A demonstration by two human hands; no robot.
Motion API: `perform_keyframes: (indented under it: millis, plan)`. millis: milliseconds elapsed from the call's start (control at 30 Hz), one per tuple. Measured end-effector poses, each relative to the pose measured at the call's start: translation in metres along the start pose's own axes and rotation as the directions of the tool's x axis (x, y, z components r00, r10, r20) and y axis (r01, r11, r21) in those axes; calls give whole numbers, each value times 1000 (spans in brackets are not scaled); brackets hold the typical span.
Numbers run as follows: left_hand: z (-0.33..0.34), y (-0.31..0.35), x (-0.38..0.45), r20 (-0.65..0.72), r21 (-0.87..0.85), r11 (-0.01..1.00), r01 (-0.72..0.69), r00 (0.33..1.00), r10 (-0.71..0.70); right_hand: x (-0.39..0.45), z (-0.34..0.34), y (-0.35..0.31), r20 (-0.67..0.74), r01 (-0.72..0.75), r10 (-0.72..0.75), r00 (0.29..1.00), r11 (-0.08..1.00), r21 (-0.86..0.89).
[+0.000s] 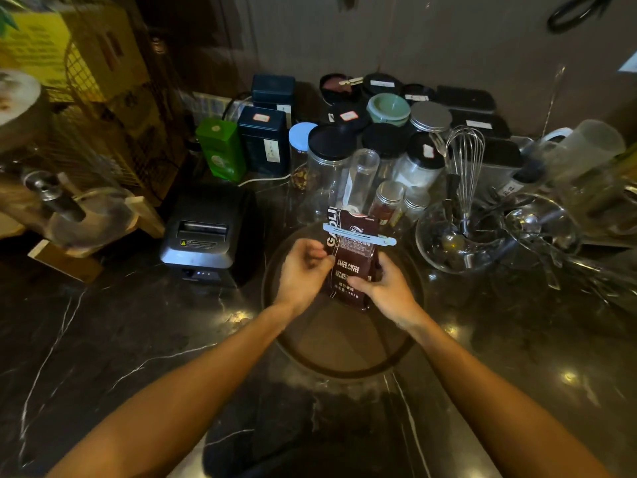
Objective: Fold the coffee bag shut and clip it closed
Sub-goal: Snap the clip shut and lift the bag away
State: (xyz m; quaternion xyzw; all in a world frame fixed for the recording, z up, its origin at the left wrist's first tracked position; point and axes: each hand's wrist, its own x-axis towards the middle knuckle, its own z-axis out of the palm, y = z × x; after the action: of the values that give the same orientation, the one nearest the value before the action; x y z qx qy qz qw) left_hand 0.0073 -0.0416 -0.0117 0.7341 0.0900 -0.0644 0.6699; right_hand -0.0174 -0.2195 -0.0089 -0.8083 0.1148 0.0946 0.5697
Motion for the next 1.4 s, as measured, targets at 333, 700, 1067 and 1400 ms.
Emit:
perform_keyframes:
  millis: [333, 700, 1067, 1400]
  plan:
    - [-7, -7, 52, 192, 197, 978, 64, 976, -103, 49, -10, -3, 98, -95, 80, 992, 983, 160]
    - [6, -13, 108, 117, 246, 969, 5, 993, -35, 108, -3, -8, -28, 5, -6, 1000, 1000, -14]
    - [9, -20, 123, 115, 319, 947, 25, 991, -65, 121, -1, 11, -110, -39, 19, 994, 984, -175]
    - [9, -20, 121, 88, 389, 921, 30, 994, -69, 119, 2, 8, -104, -107, 92, 990, 983, -146]
